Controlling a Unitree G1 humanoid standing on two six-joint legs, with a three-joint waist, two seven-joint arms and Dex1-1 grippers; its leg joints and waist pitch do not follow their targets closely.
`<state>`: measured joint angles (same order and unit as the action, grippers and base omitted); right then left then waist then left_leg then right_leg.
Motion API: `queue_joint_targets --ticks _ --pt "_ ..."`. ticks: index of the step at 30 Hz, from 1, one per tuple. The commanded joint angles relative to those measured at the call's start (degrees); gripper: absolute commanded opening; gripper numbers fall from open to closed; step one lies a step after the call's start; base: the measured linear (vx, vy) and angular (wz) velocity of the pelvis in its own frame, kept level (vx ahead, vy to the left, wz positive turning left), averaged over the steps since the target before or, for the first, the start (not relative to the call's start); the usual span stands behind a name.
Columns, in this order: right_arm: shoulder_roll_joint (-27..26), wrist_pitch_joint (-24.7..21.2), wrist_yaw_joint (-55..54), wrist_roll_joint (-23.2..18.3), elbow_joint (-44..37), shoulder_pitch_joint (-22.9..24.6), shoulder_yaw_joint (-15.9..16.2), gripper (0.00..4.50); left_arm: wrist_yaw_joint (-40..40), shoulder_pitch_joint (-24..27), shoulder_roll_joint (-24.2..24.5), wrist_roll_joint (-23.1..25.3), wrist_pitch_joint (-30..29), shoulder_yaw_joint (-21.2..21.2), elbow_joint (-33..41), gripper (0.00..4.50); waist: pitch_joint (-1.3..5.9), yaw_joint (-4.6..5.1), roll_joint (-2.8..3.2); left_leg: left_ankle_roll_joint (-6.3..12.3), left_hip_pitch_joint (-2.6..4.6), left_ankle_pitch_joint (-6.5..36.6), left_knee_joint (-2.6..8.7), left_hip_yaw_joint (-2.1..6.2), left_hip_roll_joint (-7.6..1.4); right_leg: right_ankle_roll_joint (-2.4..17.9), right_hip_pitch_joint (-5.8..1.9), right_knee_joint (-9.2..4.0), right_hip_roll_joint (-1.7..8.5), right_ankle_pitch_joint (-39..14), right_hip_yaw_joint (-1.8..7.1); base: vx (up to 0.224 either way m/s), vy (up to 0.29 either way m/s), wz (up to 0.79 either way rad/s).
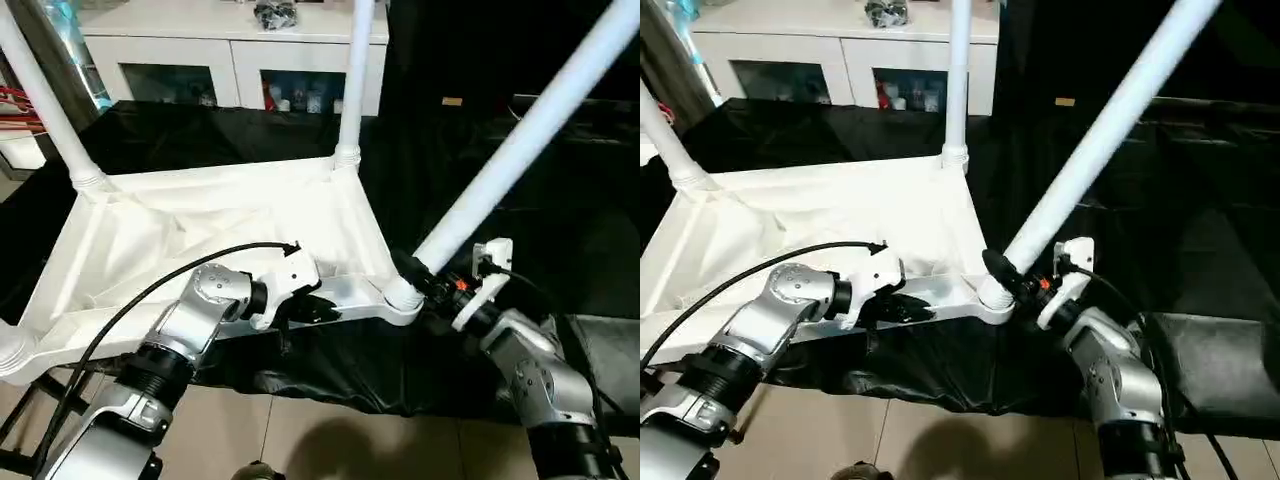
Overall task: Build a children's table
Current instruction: Insert table leg to table base
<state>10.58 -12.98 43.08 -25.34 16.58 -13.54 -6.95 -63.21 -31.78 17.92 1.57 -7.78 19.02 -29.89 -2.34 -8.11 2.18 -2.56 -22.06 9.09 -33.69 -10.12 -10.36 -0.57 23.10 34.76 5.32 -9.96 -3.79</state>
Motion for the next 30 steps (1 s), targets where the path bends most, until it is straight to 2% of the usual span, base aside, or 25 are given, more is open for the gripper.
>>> queue_joint_targets --ticks 1,3,6,11,16,17,25,26,30 --pt "0.56 -1.37 0.70 1.85 1.82 2.69 1.79 1.91 1.91 -1.22 0.13 -0.30 0.80 -0.99 -0.02 0.00 3.10 0.15 -0.09 -1.82 1.31 24.32 5.16 1.43 -2.70 9.24 -1.77 -5.38 3.83 -22.76 2.41 0.000 0.000 0.00" --pt "1.11 -0.91 0.99 2.59 1.30 2.99 2.46 1.91 2.01 -1.23 0.10 -0.21 0.94 -1.00 -0.21 0.00 3.14 0.09 -0.10 -1.70 1.29 23.78 5.17 1.40 -2.73 9.27 -1.78 -5.34 3.82 -22.28 2.42 0.000 0.000 0.00" --pt "1.78 -0.93 1.65 2.94 0.24 3.34 3.17 1.91 2.13 -1.12 0.04 -0.12 0.99 -1.03 -0.14 0.00 3.04 0.10 -0.51 -1.32 1.17 23.38 5.20 1.33 -2.73 9.26 -1.83 -5.38 3.81 -22.53 2.43 0.000 0.000 0.00" --pt "4.01 -2.28 4.33 3.58 -2.57 3.79 5.75 1.91 2.38 -1.11 -0.01 -0.02 1.21 -1.24 -0.36 0.00 2.94 0.00 -0.57 -1.03 1.23 23.19 5.20 1.38 -2.73 8.32 -1.75 -5.65 3.89 -24.79 2.45 0.000 0.000 0.00" --pt "6.26 -2.17 5.24 6.48 -3.00 3.60 8.62 1.91 2.38 -0.88 0.05 0.15 1.36 -1.18 -0.29 0.00 3.01 -0.15 -0.59 -0.77 1.19 22.07 5.24 1.28 -2.76 8.48 -1.78 -5.54 3.79 -23.13 2.47 0.000 0.000 0.00" --pt "7.22 -2.11 5.36 8.23 -2.40 2.73 9.82 1.91 2.28 -0.89 0.13 0.25 1.44 -1.14 -0.28 0.00 3.00 -0.13 -0.56 -0.78 1.22 22.11 5.24 1.27 -2.75 8.57 -1.76 -5.54 3.79 -23.15 2.44 0.000 0.000 0.00" --pt "9.65 -2.12 7.08 10.97 -0.91 -0.24 13.27 1.91 1.82 -1.32 0.44 0.51 2.00 -0.94 -0.64 0.00 2.80 0.18 -0.72 -0.81 1.23 23.45 5.27 1.38 -2.70 7.67 -1.73 -5.94 3.89 -26.58 2.42 0.000 0.000 0.00" --pt "10.42 -1.76 8.60 11.74 -0.43 -1.02 14.53 1.91 1.37 -1.43 0.64 0.61 2.26 -0.68 -0.64 0.00 2.80 0.18 -0.75 -0.79 1.29 23.71 5.25 1.38 -2.70 7.66 -1.64 -6.00 3.93 -26.85 2.43 0.000 0.000 0.00" --pt "11.69 -1.32 12.47 13.06 0.61 -2.50 16.83 1.91 -0.27 -1.80 1.22 0.80 2.79 0.07 -0.41 0.00 2.92 0.08 -0.86 -0.61 1.23 23.00 5.23 1.37 -2.75 8.00 -1.78 -5.84 3.90 -25.52 2.44 0.000 0.000 0.00"
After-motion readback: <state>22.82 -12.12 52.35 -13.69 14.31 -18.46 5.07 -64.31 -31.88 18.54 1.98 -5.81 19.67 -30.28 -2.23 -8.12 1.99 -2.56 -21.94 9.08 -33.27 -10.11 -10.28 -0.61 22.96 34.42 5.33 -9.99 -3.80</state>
